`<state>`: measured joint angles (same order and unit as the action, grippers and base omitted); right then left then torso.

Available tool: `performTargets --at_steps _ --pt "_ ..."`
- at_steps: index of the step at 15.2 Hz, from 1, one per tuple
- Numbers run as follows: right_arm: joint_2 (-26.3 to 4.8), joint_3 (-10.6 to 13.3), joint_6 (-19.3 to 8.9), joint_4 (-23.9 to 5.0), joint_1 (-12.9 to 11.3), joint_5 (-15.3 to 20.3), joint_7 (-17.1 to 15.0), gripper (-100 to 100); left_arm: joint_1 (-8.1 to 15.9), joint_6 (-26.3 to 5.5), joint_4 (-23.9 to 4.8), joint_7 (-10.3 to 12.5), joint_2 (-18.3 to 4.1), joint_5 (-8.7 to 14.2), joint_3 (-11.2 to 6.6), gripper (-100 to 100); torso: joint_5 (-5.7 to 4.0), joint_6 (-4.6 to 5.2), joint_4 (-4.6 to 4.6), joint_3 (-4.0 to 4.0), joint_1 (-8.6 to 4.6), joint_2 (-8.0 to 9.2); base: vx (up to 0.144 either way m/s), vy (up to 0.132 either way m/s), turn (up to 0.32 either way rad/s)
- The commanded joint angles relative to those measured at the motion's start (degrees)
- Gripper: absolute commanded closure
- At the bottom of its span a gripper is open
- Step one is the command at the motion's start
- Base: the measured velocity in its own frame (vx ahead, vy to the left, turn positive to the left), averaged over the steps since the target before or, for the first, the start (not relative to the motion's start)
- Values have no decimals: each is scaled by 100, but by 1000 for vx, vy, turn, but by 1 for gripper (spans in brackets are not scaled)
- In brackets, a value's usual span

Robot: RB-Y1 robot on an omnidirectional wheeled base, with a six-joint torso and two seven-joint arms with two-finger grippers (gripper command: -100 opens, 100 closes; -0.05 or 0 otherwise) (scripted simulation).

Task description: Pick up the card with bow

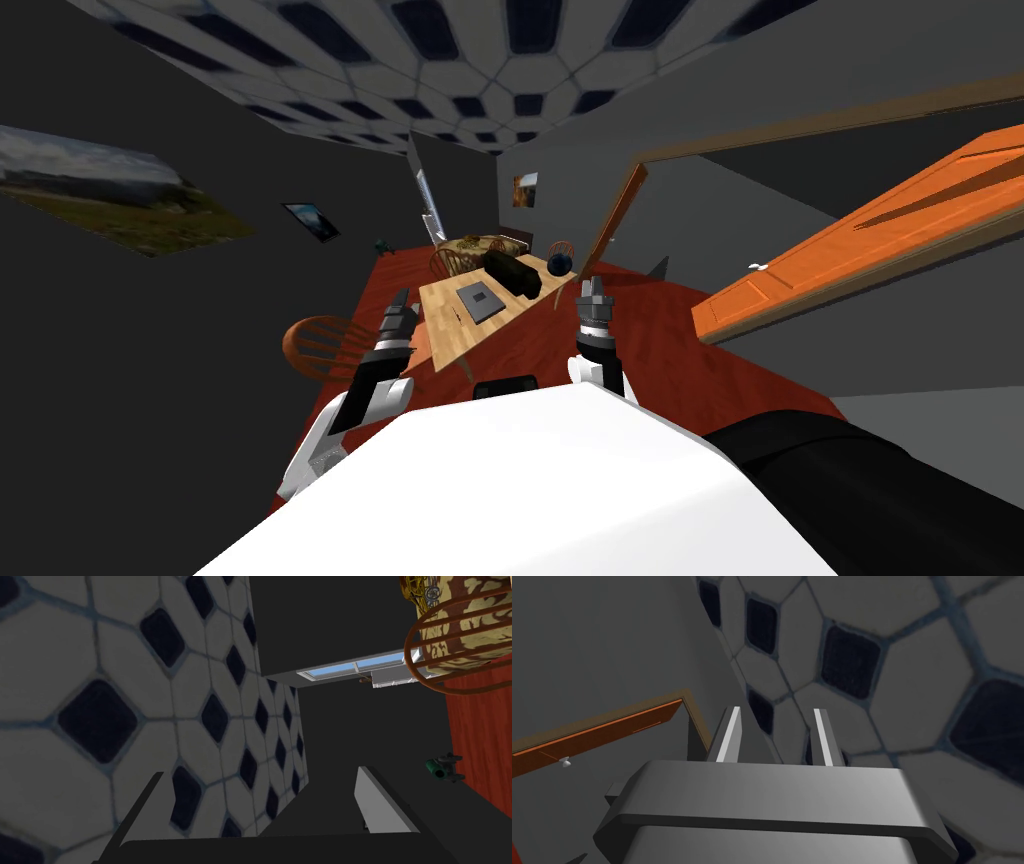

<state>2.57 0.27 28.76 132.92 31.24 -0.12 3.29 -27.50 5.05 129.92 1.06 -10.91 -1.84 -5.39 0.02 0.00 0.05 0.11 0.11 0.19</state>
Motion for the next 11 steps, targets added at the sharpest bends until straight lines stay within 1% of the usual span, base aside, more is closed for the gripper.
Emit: performTargets --at_steps 1,2,3,4,5,7,8,9,10,11 --pt "0 0 0 0 0 0 0 0 48 -286 -131 -108 -71 13 -43 -100 0 0 0 0 0 0 -36 14 -125" --pt "0 0 0 0 -1 0 0 0 48 -348 -131 -108 -71 13 -43 -100 0 3 -1 -2 0 -2 -38 14 -151" --pt "0 0 0 0 0 0 0 0 74 -493 -254 -211 -121 23 -76 -100 0 2 -1 -2 0 -3 -45 12 -223" --pt "0 1 0 0 -1 0 0 0 74 -612 -254 -211 -121 23 -76 -100 0 5 -1 -2 0 -2 -48 16 -188" --pt "0 0 0 0 -1 0 0 0 101 -750 -380 -320 -163 34 -110 -100 0 3 -1 -1 0 -1 -51 17 -190" --pt "0 0 0 0 -1 0 0 0 101 -899 -380 -320 -163 34 -110 -100 0 3 0 0 1 1 -43 15 -120" --pt "0 0 0 0 0 0 0 0 129 -1076 -511 -434 -200 46 -144 -100 0 0 -1 -2 1 -2 -37 15 -160" --pt "0 0 0 0 -1 0 0 0 129 -1169 -511 -434 -200 46 -144 -100 1 3 -1 -2 2 -3 -39 17 -178" --pt "0 0 0 0 0 0 0 0 129 -1186 -511 -434 -200 46 -144 -100 1 3 -1 -3 2 -4 -25 13 -68" --pt "0 0 0 0 0 0 0 0 157 -1386 -645 -554 -233 59 -178 -100 0 1 -2 -4 1 -7 -25 6 -185"
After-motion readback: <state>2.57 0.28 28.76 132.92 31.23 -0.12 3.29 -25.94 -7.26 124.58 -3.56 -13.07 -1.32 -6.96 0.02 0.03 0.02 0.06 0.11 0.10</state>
